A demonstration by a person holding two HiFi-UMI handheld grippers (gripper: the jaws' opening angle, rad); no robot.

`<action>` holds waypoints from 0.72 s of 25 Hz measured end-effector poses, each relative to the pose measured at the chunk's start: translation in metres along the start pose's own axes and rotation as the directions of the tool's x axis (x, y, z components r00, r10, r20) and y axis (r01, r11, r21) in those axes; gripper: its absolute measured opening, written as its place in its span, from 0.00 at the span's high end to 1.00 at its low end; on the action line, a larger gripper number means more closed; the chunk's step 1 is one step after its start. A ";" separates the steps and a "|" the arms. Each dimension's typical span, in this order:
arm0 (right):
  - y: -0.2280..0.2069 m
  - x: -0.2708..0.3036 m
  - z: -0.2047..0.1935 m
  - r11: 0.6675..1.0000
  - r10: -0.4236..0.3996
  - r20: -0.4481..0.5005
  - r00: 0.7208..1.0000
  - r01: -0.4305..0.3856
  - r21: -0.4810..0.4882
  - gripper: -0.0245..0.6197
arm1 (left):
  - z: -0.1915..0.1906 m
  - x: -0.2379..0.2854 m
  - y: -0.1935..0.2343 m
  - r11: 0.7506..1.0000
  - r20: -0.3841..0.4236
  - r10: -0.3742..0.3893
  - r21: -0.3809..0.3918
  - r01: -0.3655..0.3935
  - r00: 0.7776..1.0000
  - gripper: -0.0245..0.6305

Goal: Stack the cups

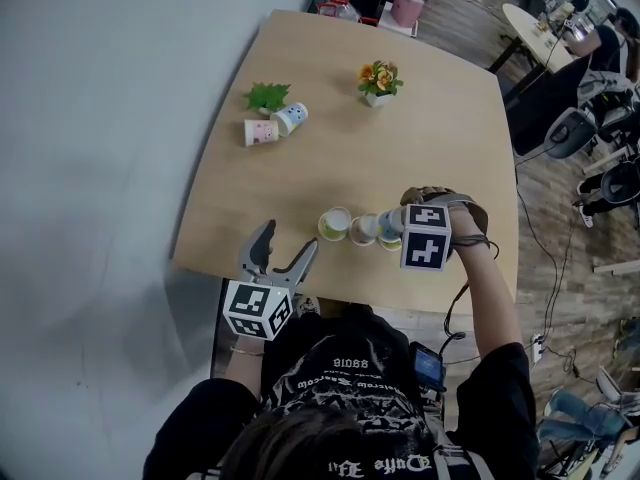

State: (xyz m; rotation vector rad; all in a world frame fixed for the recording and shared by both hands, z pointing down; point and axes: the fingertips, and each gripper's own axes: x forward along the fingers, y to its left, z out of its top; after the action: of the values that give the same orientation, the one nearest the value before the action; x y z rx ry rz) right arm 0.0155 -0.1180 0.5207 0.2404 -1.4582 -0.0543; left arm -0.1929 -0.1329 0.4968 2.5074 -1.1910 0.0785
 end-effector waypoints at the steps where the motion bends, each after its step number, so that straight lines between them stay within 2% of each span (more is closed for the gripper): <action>1: 0.000 0.000 -0.001 1.000 0.001 -0.005 1.000 -0.001 -0.003 0.52 | 0.000 0.000 0.000 1.000 0.001 0.000 0.000 0.000 1.000 0.41; 3: 0.001 0.001 -0.001 1.000 0.012 -0.004 1.000 -0.012 0.002 0.51 | 0.000 0.001 0.000 1.000 0.000 0.000 0.000 0.000 1.000 0.41; 5: 0.002 0.002 0.000 1.000 0.023 0.007 1.000 -0.023 0.014 0.41 | 0.000 0.002 0.002 1.000 0.000 0.003 -0.001 -0.003 1.000 0.41; 9: -0.002 -0.005 0.005 0.998 0.009 0.073 0.997 -0.013 0.058 0.41 | 0.000 0.002 0.005 1.000 -0.006 0.011 -0.006 -0.011 1.000 0.41; 12: -0.008 -0.017 0.006 0.992 -0.010 0.178 0.984 -0.013 0.128 0.40 | -0.002 0.007 0.012 1.000 -0.029 0.013 -0.001 -0.014 0.999 0.41; 15: -0.015 -0.039 0.007 0.972 -0.052 0.338 0.940 -0.030 0.232 0.40 | 0.004 0.021 0.025 0.998 -0.061 0.007 0.058 -0.004 0.998 0.41; 17: -0.020 -0.054 0.005 0.949 -0.101 0.431 0.897 -0.042 0.311 0.40 | 0.017 0.036 0.039 0.985 -0.097 0.010 0.175 0.008 0.995 0.41; 18: -0.022 -0.062 0.002 0.936 -0.128 0.467 0.875 -0.049 0.347 0.41 | 0.024 0.045 0.047 0.969 -0.123 0.011 0.248 0.020 0.992 0.41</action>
State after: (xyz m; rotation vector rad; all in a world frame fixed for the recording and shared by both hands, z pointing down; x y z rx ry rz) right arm 0.0086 -0.1285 0.4559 0.5826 -1.9652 0.1232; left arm -0.2023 -0.2013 0.4970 2.6726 -1.1888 0.4003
